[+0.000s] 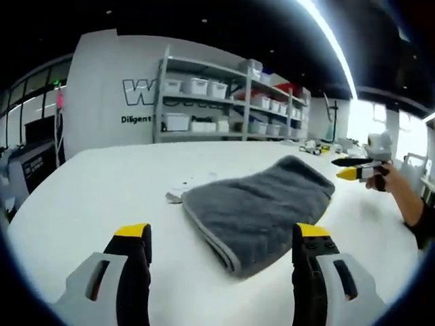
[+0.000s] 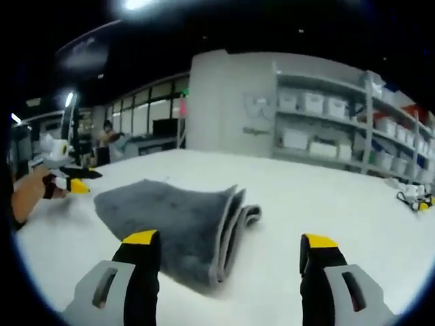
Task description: Open the folded towel by lifting each exposed corner and separating the folded layers until the towel lies flat within the target outline without major curled edges
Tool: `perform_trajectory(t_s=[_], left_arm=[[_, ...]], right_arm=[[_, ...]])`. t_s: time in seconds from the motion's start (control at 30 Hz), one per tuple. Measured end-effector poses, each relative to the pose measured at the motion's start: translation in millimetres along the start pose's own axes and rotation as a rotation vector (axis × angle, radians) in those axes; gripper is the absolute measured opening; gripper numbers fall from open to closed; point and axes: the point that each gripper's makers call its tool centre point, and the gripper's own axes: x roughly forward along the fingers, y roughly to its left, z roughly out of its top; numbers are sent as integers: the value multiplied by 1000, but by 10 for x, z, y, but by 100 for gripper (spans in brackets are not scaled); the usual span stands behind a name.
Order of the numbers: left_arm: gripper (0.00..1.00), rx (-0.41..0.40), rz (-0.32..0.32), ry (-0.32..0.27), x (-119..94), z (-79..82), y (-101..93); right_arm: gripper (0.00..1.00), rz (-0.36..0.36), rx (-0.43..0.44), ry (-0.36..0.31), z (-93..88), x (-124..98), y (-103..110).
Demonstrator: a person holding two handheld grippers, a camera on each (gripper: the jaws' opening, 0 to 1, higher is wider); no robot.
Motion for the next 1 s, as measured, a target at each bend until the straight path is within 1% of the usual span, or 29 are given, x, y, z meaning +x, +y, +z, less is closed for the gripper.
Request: perform_trajectory(t_s=[0.07, 0.17, 0.2, 0.3, 0.4, 0.47, 0.53, 0.7, 0.8, 0.93, 1.0], left_arm=[[78, -4, -2, 5, 21, -17, -4], [66, -2, -23, 25, 45, -69, -43], [66, -5, -22, 31, 57, -87, -46], [69, 9, -10, 42, 87, -123, -58], [68, 15, 0, 46, 98, -143, -48], [66, 16, 2, 46, 103, -154, -45], [69, 0, 19, 48, 114, -165, -16], [59, -28, 22, 38, 102, -151, -3], [58, -42, 41, 29, 81, -137, 45], [52, -57, 30, 33, 78, -157, 40], [51, -61, 22, 37, 89, -175, 19]], right_arm=[[83, 1, 3, -3, 7, 0, 1], [81, -5, 3, -4, 8, 6, -3], [81, -5, 5, -4, 8, 14, -5], [80, -5, -1, 1, -4, 33, 12], [80, -3, -4, 3, -5, 44, 16], [79, -1, -5, 5, -8, 49, 17], [79, -2, -5, 5, -9, 53, 10], [78, 2, -5, 3, -2, 59, 8], [78, 5, -8, 6, -10, 72, 9], [76, 11, -11, 15, -31, 97, 16], [75, 14, -11, 18, -38, 108, 20]])
